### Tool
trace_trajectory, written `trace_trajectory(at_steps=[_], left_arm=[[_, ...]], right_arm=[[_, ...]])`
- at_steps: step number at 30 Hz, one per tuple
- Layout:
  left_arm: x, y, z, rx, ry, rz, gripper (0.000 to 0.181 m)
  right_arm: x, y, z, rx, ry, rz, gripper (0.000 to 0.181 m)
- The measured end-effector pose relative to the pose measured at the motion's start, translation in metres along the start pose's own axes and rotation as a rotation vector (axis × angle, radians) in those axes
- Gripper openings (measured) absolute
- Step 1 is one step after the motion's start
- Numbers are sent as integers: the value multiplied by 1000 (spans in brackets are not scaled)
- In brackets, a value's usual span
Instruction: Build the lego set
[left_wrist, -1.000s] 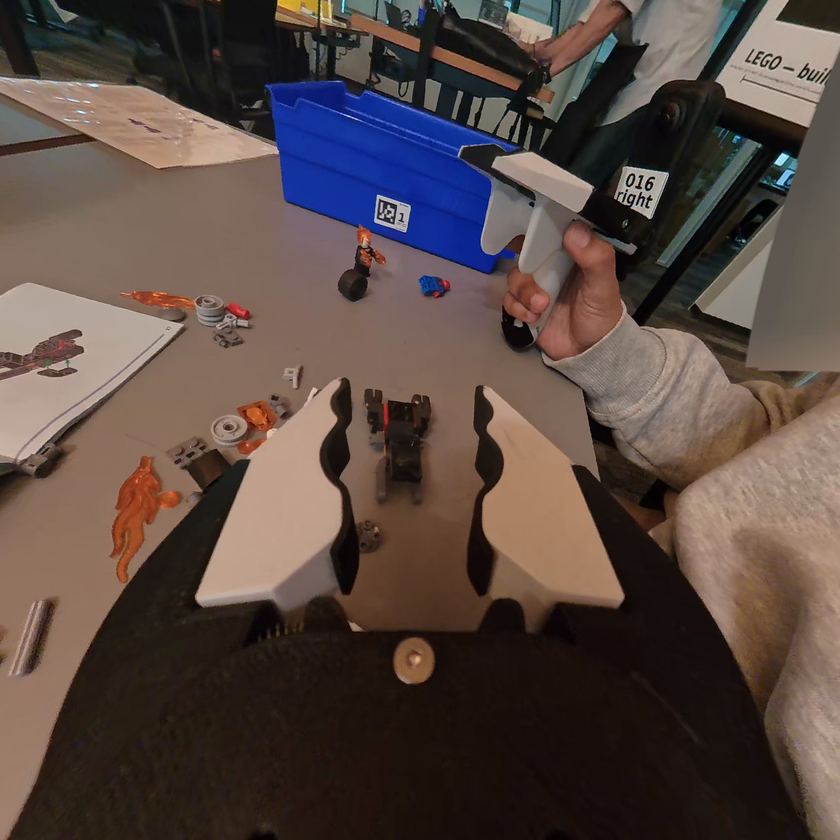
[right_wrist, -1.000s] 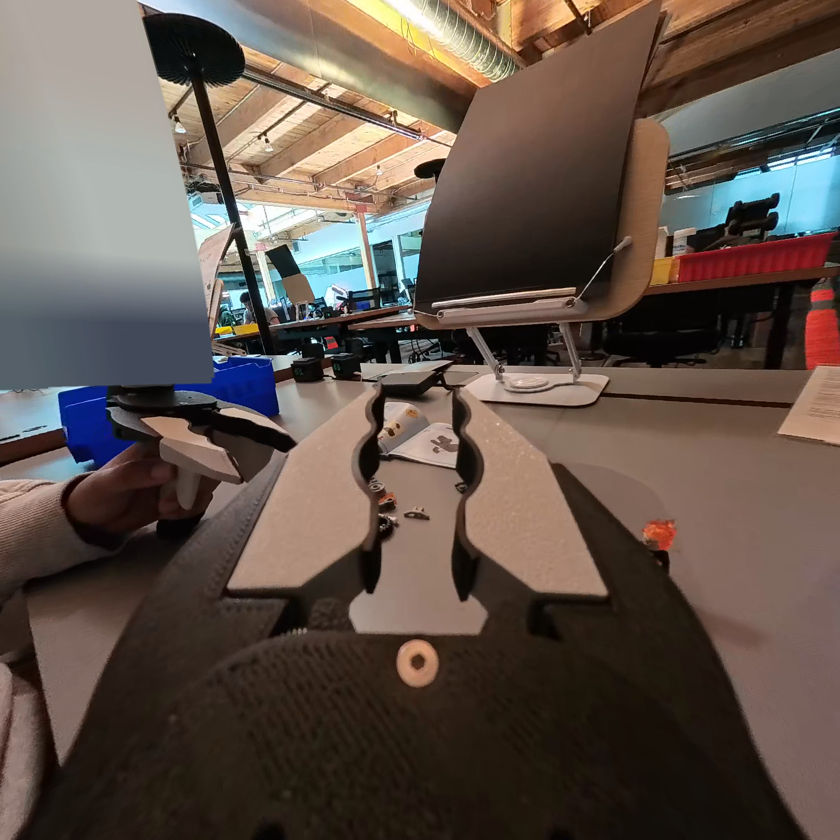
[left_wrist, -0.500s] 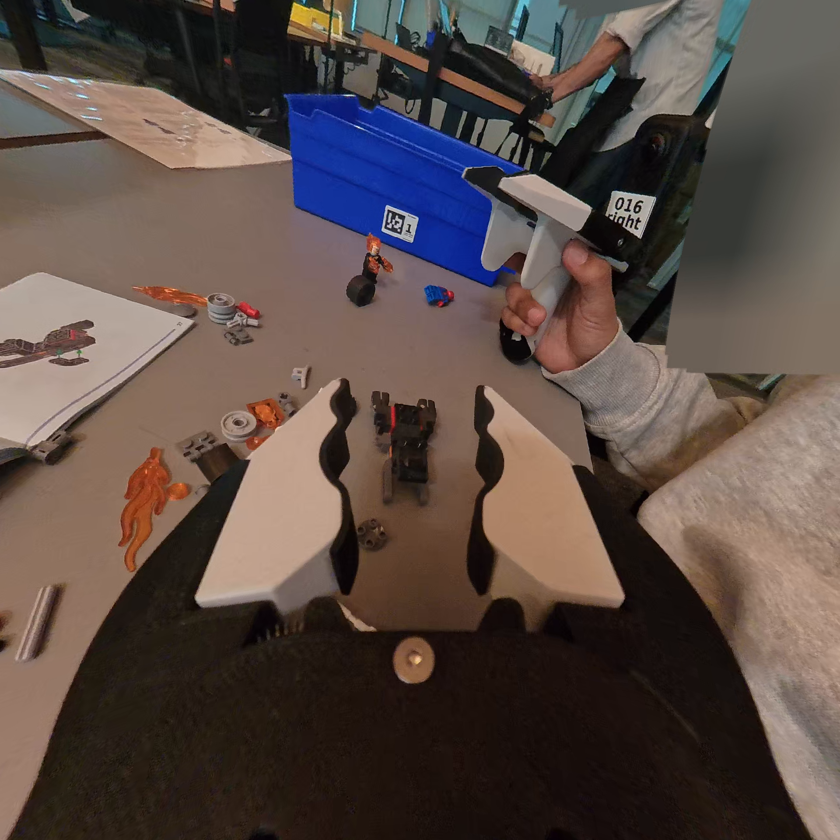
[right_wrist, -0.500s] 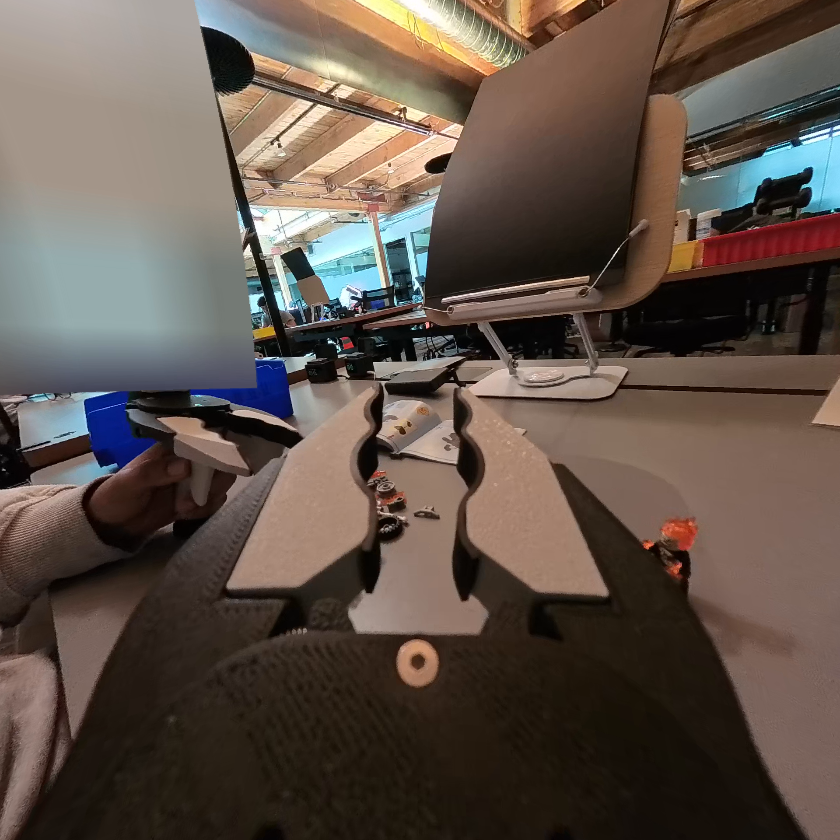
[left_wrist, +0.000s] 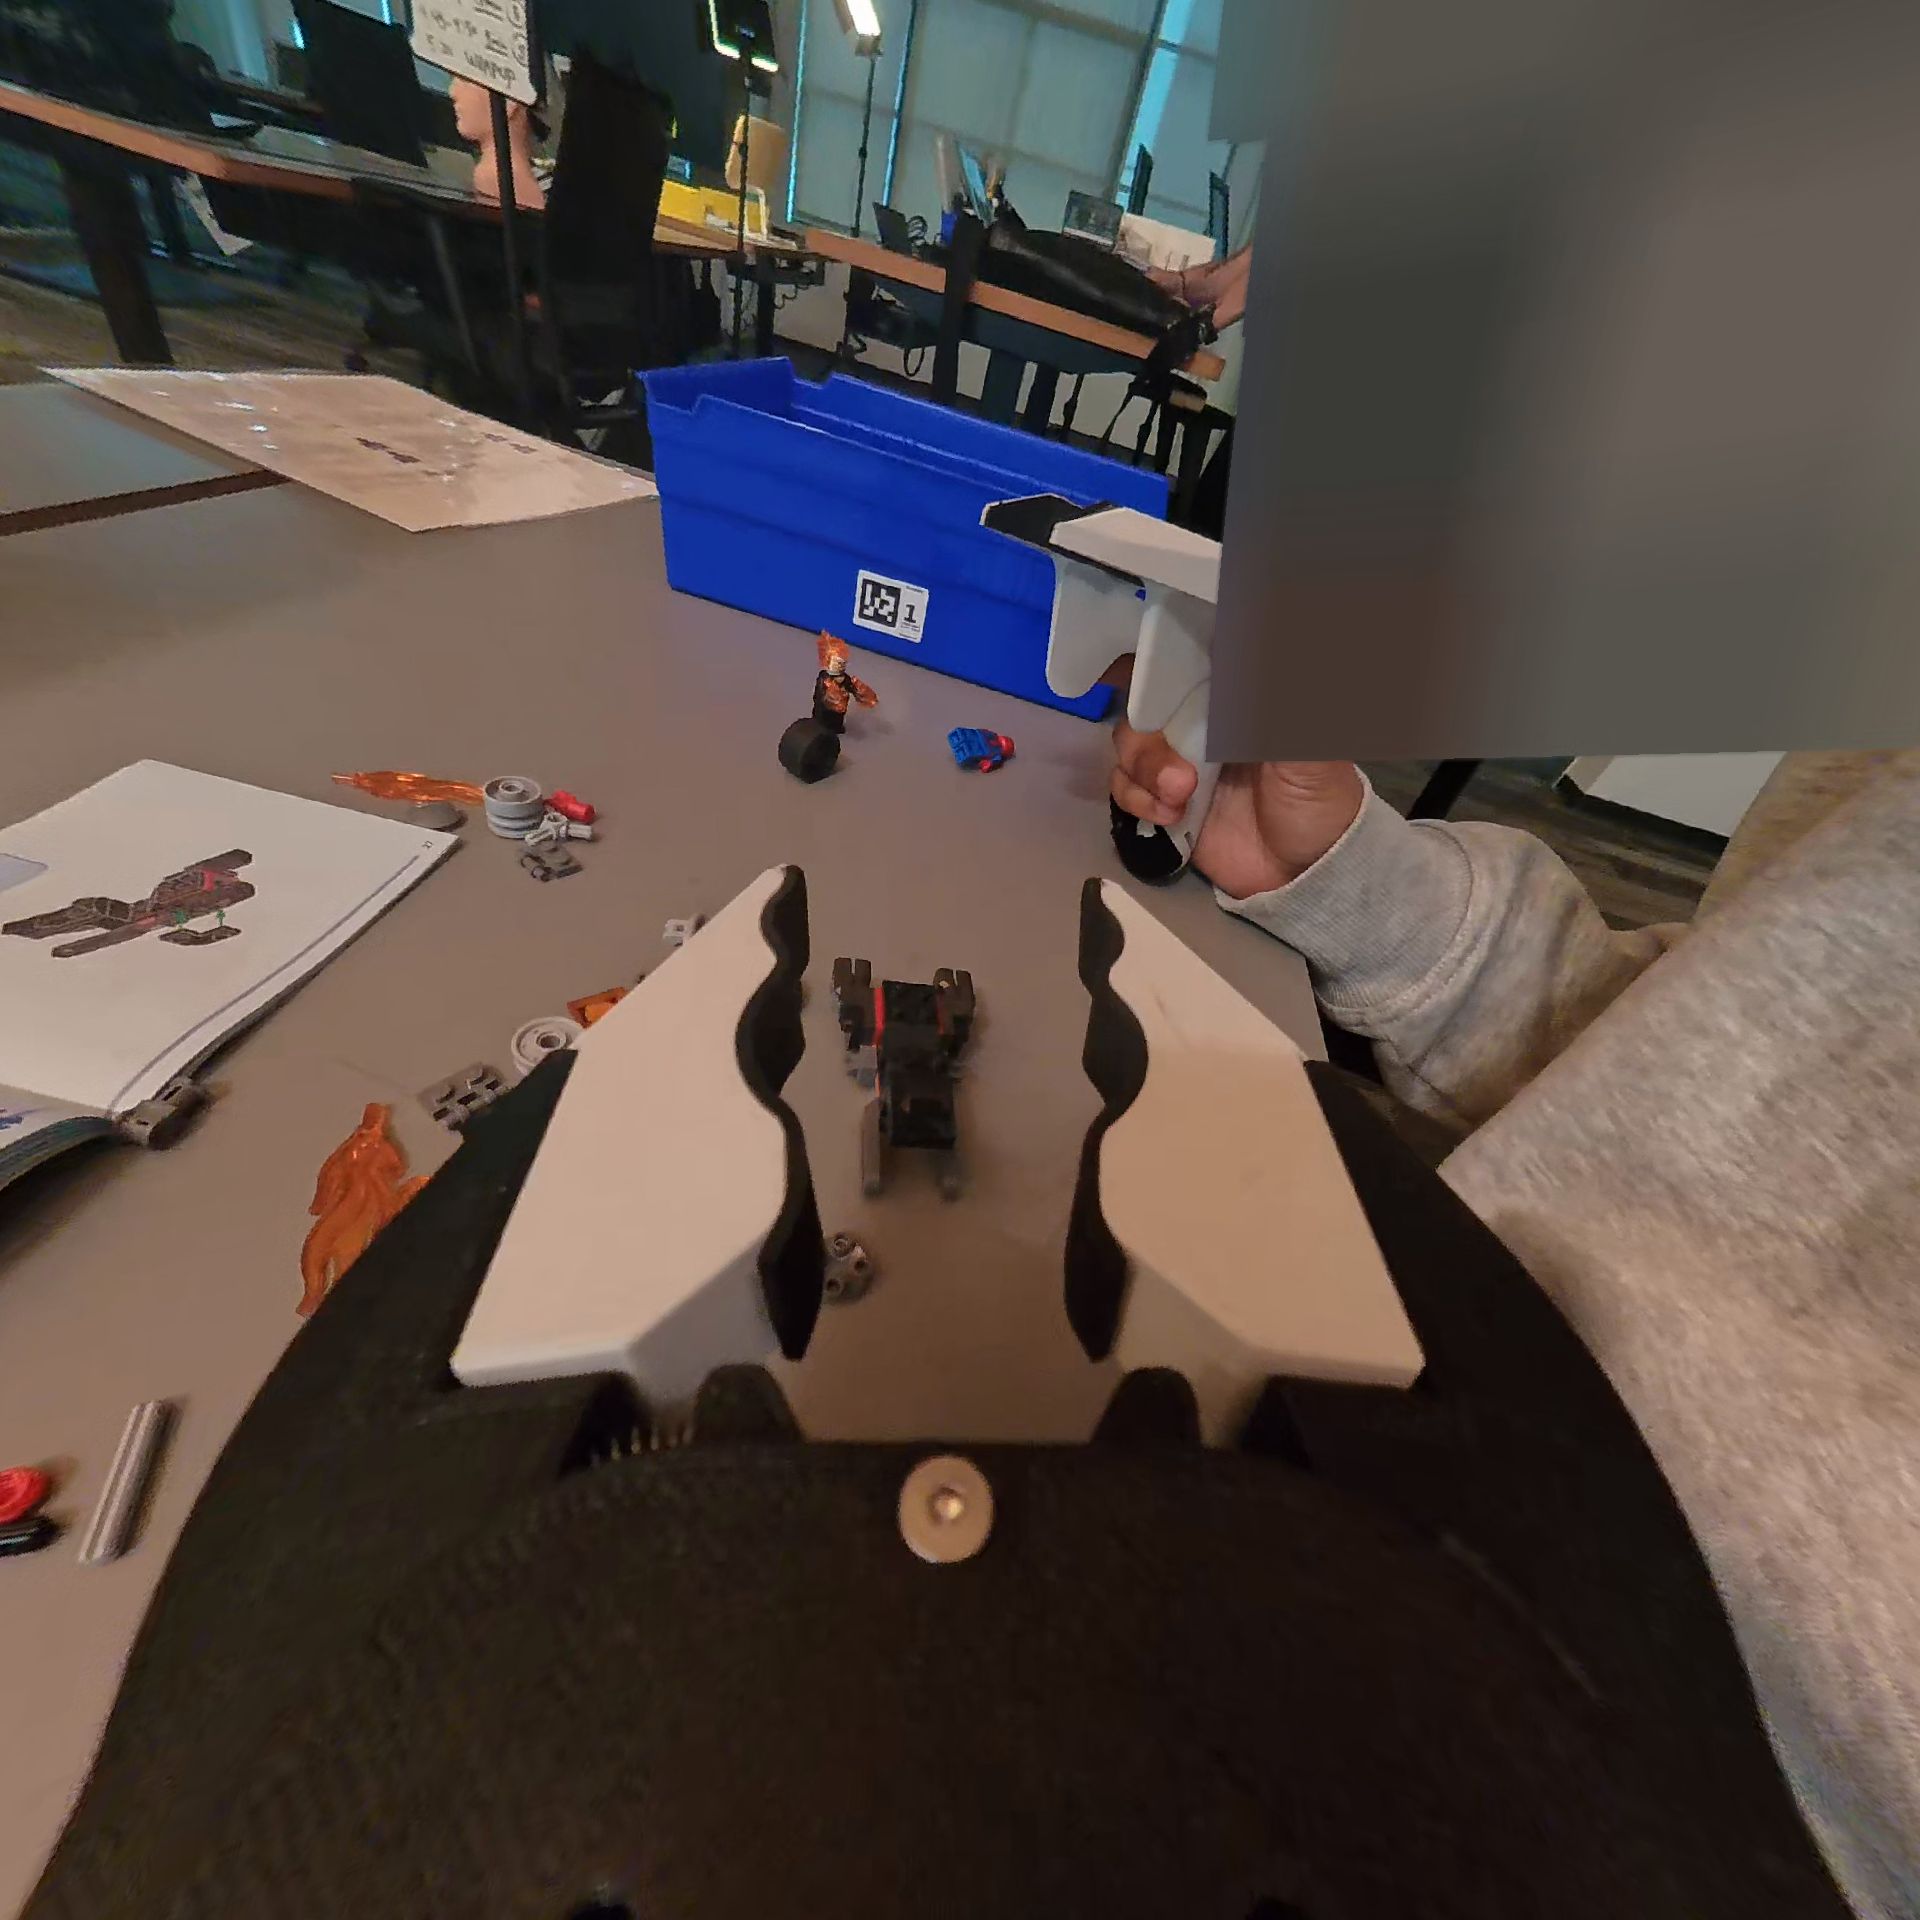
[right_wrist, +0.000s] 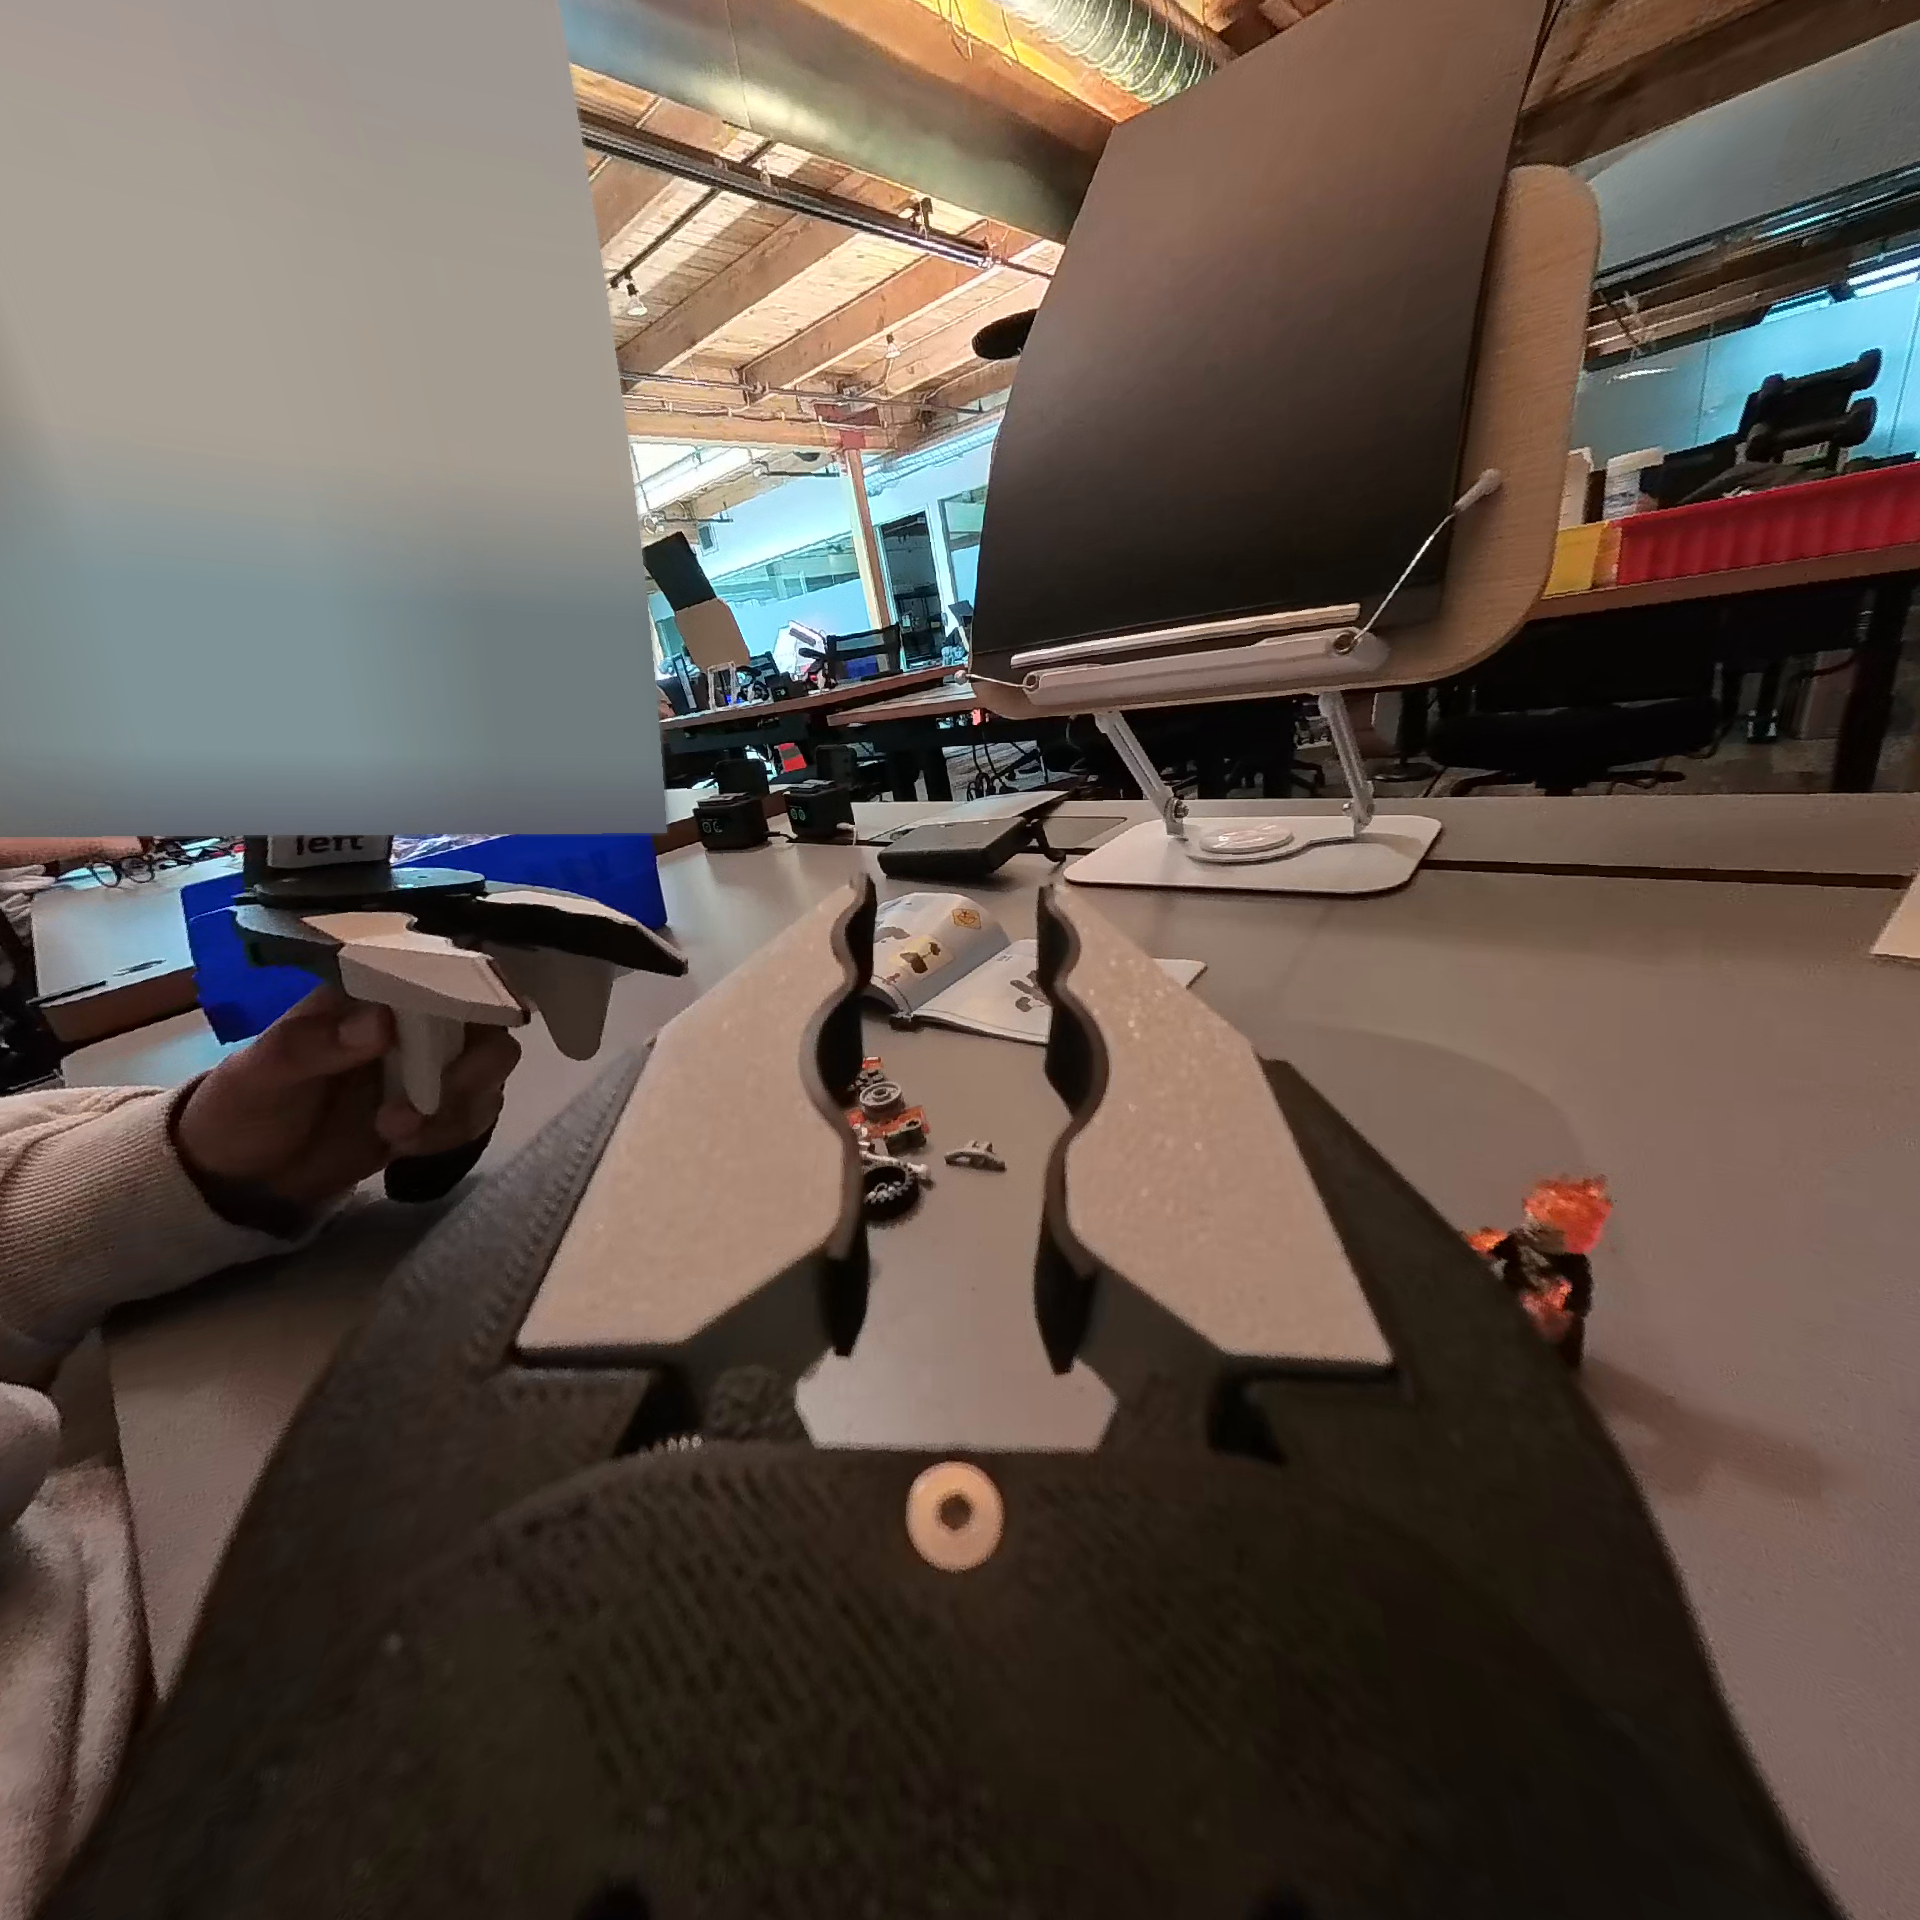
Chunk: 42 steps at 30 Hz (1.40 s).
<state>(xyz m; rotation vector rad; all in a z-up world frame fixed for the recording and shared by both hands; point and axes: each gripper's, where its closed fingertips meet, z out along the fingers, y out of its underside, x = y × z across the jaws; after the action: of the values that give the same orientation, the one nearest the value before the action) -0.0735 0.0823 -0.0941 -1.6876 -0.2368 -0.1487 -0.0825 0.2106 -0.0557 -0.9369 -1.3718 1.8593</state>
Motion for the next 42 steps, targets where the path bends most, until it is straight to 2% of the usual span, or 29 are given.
trace_trajectory(at_steps=[19,26,30,33,42], left_arm=[[-1,17,7,-92,-13,13,52],[-4,34,15,-214,-67,36,55],[-12,56,22,-361,-116,-19,61],[-14,66,24,-421,-120,-49,62],[-13,62,23,-397,-108,-49,58]], right_arm=[[-1,0,0,-3,5,-11,29],[1,-10,-7,43,46,-68,21],[0,-8,-6,31,41,-62,22],[0,-8,-5,30,43,-71,22],[-1,-7,-6,30,32,-56,22]])
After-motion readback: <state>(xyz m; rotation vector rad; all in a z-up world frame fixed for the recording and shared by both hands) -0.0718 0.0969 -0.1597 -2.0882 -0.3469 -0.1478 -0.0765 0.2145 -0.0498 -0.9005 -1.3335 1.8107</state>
